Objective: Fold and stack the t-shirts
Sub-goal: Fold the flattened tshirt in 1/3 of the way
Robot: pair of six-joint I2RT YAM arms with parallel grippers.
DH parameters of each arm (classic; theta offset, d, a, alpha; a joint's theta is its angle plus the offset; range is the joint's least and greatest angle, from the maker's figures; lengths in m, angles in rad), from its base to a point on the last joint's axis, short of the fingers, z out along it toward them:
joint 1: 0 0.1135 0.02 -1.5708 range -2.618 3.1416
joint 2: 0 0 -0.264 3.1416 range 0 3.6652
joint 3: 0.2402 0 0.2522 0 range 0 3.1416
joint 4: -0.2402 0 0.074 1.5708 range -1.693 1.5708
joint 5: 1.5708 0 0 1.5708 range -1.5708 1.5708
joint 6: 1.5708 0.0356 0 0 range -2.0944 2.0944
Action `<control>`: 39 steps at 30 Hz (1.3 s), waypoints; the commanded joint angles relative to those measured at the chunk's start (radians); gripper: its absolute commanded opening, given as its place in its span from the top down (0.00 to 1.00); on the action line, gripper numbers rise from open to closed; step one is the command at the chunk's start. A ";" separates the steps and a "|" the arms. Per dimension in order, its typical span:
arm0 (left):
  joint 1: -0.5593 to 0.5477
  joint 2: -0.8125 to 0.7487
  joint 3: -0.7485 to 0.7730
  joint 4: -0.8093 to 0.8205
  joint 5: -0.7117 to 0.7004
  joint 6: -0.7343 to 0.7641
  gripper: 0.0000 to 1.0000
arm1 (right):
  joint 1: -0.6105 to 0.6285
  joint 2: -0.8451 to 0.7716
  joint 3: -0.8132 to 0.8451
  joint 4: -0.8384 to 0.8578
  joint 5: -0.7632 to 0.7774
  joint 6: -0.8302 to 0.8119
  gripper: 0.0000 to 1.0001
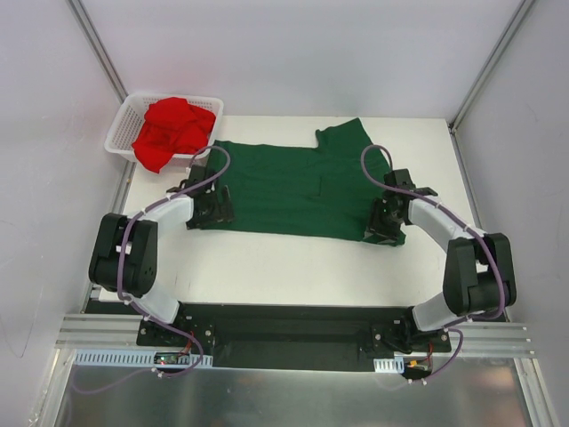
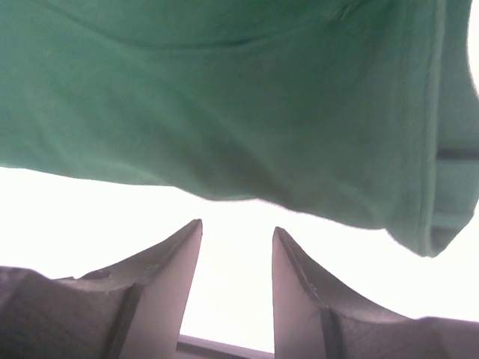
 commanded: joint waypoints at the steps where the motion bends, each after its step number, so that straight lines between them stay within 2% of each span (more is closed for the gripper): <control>1: -0.039 -0.088 -0.080 -0.051 0.040 -0.059 0.07 | 0.018 -0.080 -0.006 -0.071 -0.001 -0.010 0.54; 6: -0.051 -0.301 -0.086 -0.059 0.041 -0.074 0.06 | 0.027 -0.152 0.027 -0.106 0.017 -0.016 0.53; 11: -0.051 -0.369 -0.010 -0.097 0.006 -0.048 0.05 | 0.028 -0.170 0.063 -0.089 0.014 -0.019 0.52; 17: -0.051 -0.261 0.041 -0.053 -0.025 -0.019 0.05 | 0.031 -0.086 0.040 0.023 -0.025 -0.013 0.52; 23: -0.051 -0.203 -0.022 0.104 -0.032 -0.002 0.05 | 0.030 0.027 0.034 0.190 -0.041 -0.016 0.52; 29: -0.052 -0.192 -0.103 0.242 -0.048 0.012 0.05 | 0.031 0.105 0.050 0.277 -0.056 -0.013 0.52; 35: -0.053 -0.119 -0.105 0.253 0.021 0.004 0.05 | 0.039 0.144 0.043 0.282 -0.127 0.005 0.52; 39: -0.051 -0.039 -0.102 0.253 0.116 -0.028 0.05 | 0.041 0.130 0.011 0.267 -0.147 0.025 0.52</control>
